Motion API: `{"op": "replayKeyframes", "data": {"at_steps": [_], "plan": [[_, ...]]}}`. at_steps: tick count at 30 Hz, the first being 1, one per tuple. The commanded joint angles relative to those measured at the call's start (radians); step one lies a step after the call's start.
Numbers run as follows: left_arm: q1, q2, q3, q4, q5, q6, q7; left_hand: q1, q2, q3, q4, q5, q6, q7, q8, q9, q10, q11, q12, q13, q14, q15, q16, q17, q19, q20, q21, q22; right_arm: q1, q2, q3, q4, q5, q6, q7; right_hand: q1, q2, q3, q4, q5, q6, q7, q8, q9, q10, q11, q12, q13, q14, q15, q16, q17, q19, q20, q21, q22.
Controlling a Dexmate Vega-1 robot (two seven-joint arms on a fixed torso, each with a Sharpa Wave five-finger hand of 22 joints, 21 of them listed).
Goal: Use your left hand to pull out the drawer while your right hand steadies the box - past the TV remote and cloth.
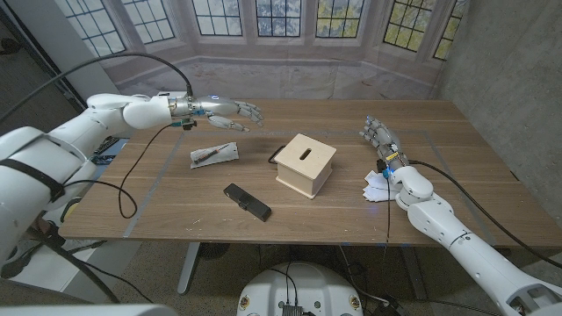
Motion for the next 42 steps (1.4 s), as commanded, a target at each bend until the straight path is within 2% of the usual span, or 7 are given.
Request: {"op": "replayKeyframes", "data": {"at_steps": [1,8,18,28,37,42], "plan": [[-0.177,-0.054,0.245,0.166,0.167,-0.033,0.267,-0.009,0.008,-0.001,0.002,-0.004,0.0,-0.01,-0.006,0.002,-0.002,-0.008,-0.004,0.001,-0.002,0.0,0.004,0.001,-0.005,-0.004,-0.004,0.002,-0.006,-0.012,0.004,-0.023,-0.003,-0.024,-0.015,0.004,0.002,0.0,-0.007,0.006,0.003,0.005,0.005,0.004,-0.001,0.005,0.005,0.003,-0.005,-0.038,0.007,0.002,0.011,-0.024,0.005,0.003],[-0.253,-0.084,0.406,0.224,0.176,-0.027,0.361,-0.009,0.012,0.001,0.0,-0.007,0.0,-0.016,-0.011,0.002,-0.005,-0.026,-0.01,-0.002,-0.01,0.003,0.0,-0.001,-0.013,-0.007,-0.005,0.002,0.0,-0.012,0.002,-0.027,-0.007,-0.033,-0.02,0.003,0.002,0.0,-0.008,0.006,0.003,0.006,0.005,0.004,0.002,0.004,0.006,0.003,-0.005,-0.036,0.008,0.002,0.012,-0.023,0.005,0.003],[-0.322,-0.117,0.566,0.259,0.131,-0.016,0.385,-0.019,0.014,-0.001,0.006,-0.01,0.007,-0.021,-0.013,0.003,0.002,-0.03,-0.013,-0.004,-0.014,0.008,0.001,-0.001,-0.021,-0.011,-0.006,0.002,-0.006,-0.021,0.004,-0.053,-0.01,-0.051,-0.032,0.004,0.002,0.001,-0.011,0.006,0.004,0.008,0.005,0.004,0.001,0.006,0.006,0.003,-0.004,-0.036,0.009,0.002,0.013,-0.021,0.005,0.003],[-0.365,-0.145,0.654,0.278,0.041,0.003,0.324,-0.016,0.025,0.006,0.004,-0.011,0.012,-0.027,-0.017,0.002,0.007,-0.037,-0.018,-0.007,-0.02,0.032,-0.001,-0.003,-0.03,-0.009,-0.007,0.002,-0.022,-0.03,0.009,-0.076,-0.008,-0.061,-0.043,0.006,0.003,0.002,-0.013,0.007,0.007,0.009,0.006,0.004,0.004,0.008,0.007,0.003,-0.002,-0.033,0.01,0.001,0.016,-0.019,0.006,0.002],[-0.405,-0.174,0.73,0.284,0.035,0.021,0.336,-0.055,0.029,-0.008,0.042,-0.02,0.015,-0.029,-0.021,0.003,0.009,-0.04,-0.026,-0.009,-0.035,0.044,0.002,0.005,-0.04,-0.009,-0.007,0.003,-0.034,-0.035,0.014,-0.092,-0.011,-0.062,-0.052,0.007,0.003,0.002,-0.015,0.007,0.008,0.009,0.006,0.004,0.005,0.01,0.008,0.003,-0.003,-0.033,0.01,0.001,0.016,-0.02,0.005,0.002],[-0.418,-0.182,0.755,0.287,0.007,0.016,0.308,-0.068,0.03,-0.01,0.054,-0.022,0.021,-0.031,-0.021,0.004,0.013,-0.041,-0.027,-0.01,-0.035,0.045,0.003,0.005,-0.044,-0.008,-0.007,0.003,-0.04,-0.034,0.016,-0.096,-0.011,-0.06,-0.056,0.007,0.003,0.003,-0.015,0.007,0.008,0.009,0.006,0.004,0.004,0.008,0.007,0.003,-0.003,-0.034,0.01,0.001,0.017,-0.02,0.005,0.002]]}}
